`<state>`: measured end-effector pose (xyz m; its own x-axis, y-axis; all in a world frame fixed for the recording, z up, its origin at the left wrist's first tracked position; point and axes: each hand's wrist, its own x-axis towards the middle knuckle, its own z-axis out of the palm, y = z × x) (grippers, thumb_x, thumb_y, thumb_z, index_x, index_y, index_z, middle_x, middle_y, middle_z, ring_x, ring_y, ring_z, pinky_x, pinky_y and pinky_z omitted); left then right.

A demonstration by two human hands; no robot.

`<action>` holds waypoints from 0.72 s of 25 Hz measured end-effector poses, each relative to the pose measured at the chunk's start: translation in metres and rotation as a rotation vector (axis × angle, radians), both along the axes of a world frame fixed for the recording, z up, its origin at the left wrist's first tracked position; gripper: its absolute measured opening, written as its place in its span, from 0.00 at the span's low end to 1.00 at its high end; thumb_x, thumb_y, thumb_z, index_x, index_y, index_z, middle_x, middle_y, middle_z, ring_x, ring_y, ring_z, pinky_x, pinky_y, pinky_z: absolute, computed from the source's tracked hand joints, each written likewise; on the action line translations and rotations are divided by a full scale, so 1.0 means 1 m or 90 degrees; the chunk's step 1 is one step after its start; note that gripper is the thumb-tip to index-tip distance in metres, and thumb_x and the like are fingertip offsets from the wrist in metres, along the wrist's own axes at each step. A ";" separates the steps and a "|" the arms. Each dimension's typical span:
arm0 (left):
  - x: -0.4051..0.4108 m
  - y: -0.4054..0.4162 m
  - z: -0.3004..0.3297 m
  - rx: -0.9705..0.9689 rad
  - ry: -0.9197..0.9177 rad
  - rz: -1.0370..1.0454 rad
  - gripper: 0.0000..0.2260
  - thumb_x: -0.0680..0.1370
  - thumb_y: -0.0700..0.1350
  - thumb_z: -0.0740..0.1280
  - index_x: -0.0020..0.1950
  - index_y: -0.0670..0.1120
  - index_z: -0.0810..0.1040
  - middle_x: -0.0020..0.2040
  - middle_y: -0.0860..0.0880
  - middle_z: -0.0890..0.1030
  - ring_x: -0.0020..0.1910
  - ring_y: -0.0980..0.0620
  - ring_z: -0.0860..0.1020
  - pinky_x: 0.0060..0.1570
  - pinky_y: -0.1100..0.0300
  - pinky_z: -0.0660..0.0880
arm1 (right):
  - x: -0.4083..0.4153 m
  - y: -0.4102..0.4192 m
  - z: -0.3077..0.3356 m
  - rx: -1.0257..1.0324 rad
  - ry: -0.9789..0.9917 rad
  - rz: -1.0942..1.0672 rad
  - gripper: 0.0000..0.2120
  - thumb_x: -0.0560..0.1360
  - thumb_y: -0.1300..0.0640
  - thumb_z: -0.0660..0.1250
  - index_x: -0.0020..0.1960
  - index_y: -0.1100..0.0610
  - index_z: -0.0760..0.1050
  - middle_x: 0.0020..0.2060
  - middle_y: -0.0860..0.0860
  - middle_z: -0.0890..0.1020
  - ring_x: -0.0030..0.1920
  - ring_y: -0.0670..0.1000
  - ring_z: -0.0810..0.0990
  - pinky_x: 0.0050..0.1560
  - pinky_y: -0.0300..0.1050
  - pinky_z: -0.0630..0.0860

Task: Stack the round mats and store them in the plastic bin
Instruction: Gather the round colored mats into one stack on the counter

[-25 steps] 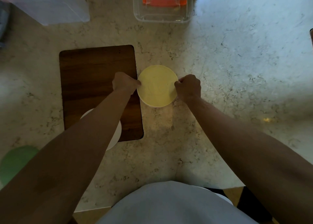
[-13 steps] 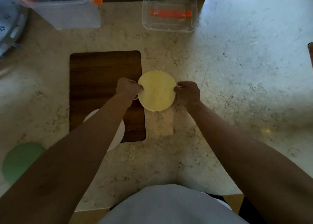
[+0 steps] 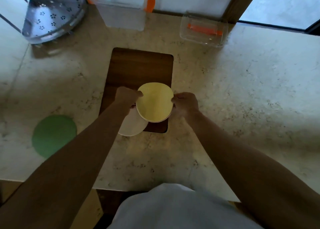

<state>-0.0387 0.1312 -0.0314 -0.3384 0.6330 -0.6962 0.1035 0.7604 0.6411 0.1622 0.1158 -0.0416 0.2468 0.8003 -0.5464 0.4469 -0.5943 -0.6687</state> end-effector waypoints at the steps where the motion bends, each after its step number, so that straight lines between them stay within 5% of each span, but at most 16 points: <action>1: -0.012 -0.008 0.000 0.000 -0.002 0.010 0.10 0.70 0.38 0.75 0.49 0.40 0.77 0.51 0.41 0.80 0.50 0.42 0.79 0.52 0.44 0.80 | -0.011 -0.006 -0.001 -0.003 -0.005 0.014 0.11 0.69 0.58 0.70 0.51 0.55 0.85 0.48 0.55 0.87 0.50 0.56 0.85 0.54 0.54 0.81; 6: -0.049 -0.044 0.002 -0.001 0.026 0.045 0.06 0.72 0.39 0.72 0.44 0.41 0.76 0.50 0.40 0.80 0.46 0.41 0.79 0.44 0.48 0.77 | -0.053 -0.035 -0.008 0.007 -0.020 0.085 0.05 0.70 0.57 0.69 0.42 0.56 0.84 0.39 0.55 0.86 0.43 0.58 0.84 0.50 0.58 0.81; 13: -0.077 -0.067 -0.010 0.036 0.082 0.049 0.05 0.68 0.36 0.72 0.33 0.40 0.78 0.39 0.37 0.80 0.40 0.39 0.82 0.45 0.37 0.80 | -0.078 -0.043 -0.013 -0.004 -0.033 0.102 0.06 0.71 0.58 0.69 0.41 0.60 0.82 0.39 0.57 0.85 0.42 0.58 0.83 0.49 0.59 0.81; 18: -0.084 -0.069 -0.017 0.036 0.116 0.037 0.06 0.68 0.36 0.71 0.32 0.43 0.79 0.37 0.39 0.82 0.39 0.43 0.82 0.46 0.39 0.82 | -0.086 -0.042 -0.019 -0.024 -0.037 0.087 0.12 0.72 0.57 0.69 0.32 0.48 0.76 0.37 0.51 0.84 0.44 0.56 0.84 0.51 0.55 0.81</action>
